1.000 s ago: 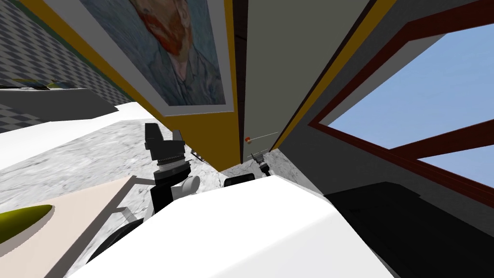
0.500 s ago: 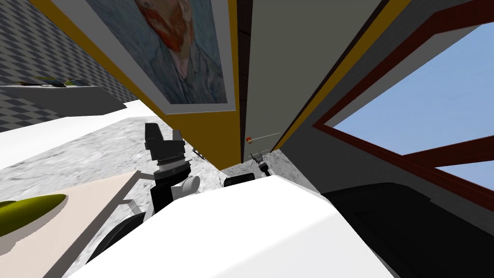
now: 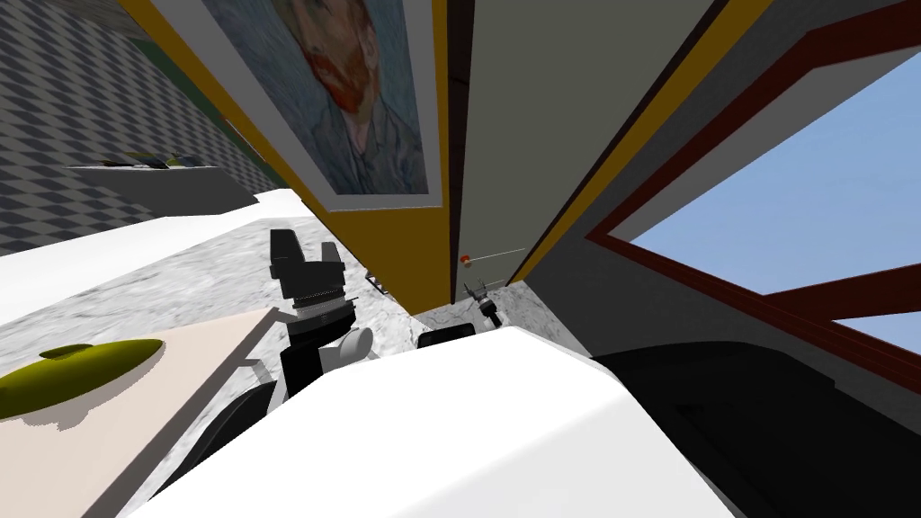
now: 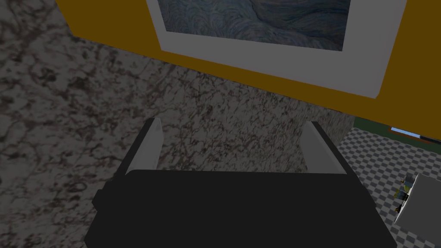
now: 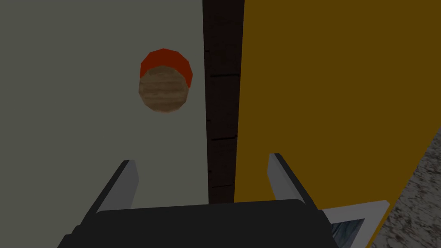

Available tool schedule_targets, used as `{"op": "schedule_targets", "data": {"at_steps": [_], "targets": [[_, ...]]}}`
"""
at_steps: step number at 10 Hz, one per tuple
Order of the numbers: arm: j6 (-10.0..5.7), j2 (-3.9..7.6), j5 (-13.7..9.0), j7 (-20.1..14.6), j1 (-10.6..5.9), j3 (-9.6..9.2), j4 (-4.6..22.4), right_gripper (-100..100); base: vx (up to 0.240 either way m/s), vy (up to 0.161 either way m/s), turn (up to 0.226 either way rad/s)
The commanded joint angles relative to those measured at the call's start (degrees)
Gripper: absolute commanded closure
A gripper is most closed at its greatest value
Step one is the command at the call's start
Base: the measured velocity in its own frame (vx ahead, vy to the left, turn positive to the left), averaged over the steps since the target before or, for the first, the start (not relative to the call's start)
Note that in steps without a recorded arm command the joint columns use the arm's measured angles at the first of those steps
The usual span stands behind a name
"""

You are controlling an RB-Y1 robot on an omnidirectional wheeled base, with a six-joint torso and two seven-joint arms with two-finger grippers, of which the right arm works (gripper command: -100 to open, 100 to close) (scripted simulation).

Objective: Pull the door open

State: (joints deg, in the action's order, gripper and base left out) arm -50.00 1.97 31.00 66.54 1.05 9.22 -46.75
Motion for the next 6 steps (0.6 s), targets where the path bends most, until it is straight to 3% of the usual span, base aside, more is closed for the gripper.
{"op": "schedule_targets", "data": {"at_steps": [1,6], "targets": [[-0.10,0.12,-1.1,1.2,-1.65,-0.50,2.1,-100,0.002,-0.010,0.046],[-0.50,-0.48,-4.4,5.0,-6.64,-1.83,8.5,-100,0.001,-0.003,0.005]]}}
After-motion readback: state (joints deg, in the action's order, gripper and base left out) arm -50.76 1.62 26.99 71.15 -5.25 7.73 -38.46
